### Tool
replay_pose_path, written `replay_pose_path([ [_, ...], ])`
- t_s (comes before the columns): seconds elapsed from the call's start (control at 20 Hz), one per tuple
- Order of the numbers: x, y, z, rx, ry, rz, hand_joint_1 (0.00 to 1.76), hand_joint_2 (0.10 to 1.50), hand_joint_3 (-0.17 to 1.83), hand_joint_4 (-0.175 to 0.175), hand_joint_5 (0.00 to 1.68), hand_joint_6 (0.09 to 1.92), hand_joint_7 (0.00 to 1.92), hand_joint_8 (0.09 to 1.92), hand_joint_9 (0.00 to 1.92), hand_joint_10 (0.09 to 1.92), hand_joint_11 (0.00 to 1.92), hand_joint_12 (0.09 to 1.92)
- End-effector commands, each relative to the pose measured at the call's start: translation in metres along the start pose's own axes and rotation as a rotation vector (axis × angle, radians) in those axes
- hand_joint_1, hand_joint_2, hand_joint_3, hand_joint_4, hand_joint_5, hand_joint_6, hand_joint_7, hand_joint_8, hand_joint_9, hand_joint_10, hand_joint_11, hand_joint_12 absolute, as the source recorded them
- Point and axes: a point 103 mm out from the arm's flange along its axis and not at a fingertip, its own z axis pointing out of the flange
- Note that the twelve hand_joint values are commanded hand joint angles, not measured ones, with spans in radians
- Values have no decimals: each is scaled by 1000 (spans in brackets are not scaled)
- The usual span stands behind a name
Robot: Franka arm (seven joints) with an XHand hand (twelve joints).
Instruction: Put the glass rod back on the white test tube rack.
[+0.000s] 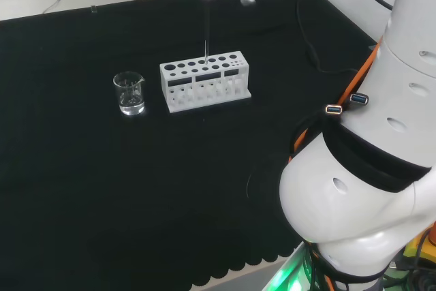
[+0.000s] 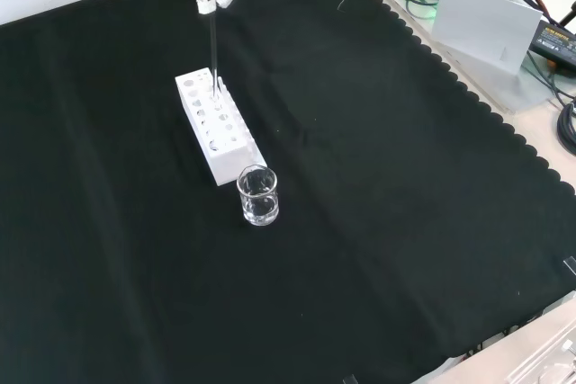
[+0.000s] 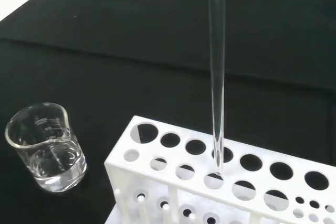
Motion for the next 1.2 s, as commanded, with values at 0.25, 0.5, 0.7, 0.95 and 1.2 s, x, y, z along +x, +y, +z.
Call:
replay_pose_path([
  [0.25,-1,-1,1,1,-2,6,1312,1102,-175,-175,1325,120,1202,966,1661,658,1602,689],
  [0.5,-6,0,1,2,5,10,1312,1102,-175,-175,1325,120,1202,966,1661,658,1602,689],
  [0.7,-4,-1,3,5,2,13,1312,1102,-175,-175,1325,119,1202,966,1661,658,1602,688],
  [0.95,-3,-3,6,-1,15,5,1312,1102,-175,-175,1325,119,1202,964,1662,658,1603,688],
  [1.2,2,0,5,2,15,7,1312,1101,-175,-175,1325,119,1203,964,1662,658,1603,688],
])
